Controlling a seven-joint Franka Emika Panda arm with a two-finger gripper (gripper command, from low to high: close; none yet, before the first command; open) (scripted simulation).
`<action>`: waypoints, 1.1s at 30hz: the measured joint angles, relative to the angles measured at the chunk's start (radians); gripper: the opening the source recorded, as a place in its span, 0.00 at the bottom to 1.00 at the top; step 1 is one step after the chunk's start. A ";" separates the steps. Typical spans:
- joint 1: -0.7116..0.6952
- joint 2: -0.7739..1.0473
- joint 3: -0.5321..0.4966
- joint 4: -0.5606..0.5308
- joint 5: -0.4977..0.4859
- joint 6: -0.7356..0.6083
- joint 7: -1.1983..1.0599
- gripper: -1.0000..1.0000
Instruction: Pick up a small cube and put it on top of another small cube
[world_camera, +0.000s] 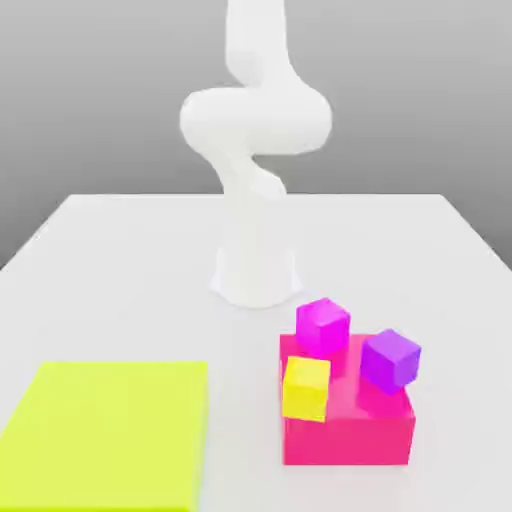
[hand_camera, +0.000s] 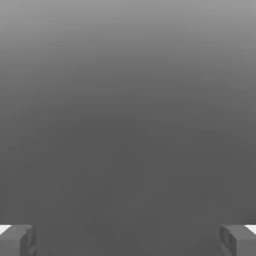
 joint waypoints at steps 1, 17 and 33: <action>0.004 0.039 0.011 0.011 0.000 0.005 0.006 0.50; 0.074 0.621 0.192 0.175 -0.079 0.080 0.153 0.50; 0.277 1.210 0.229 0.341 -0.218 0.148 0.339 0.50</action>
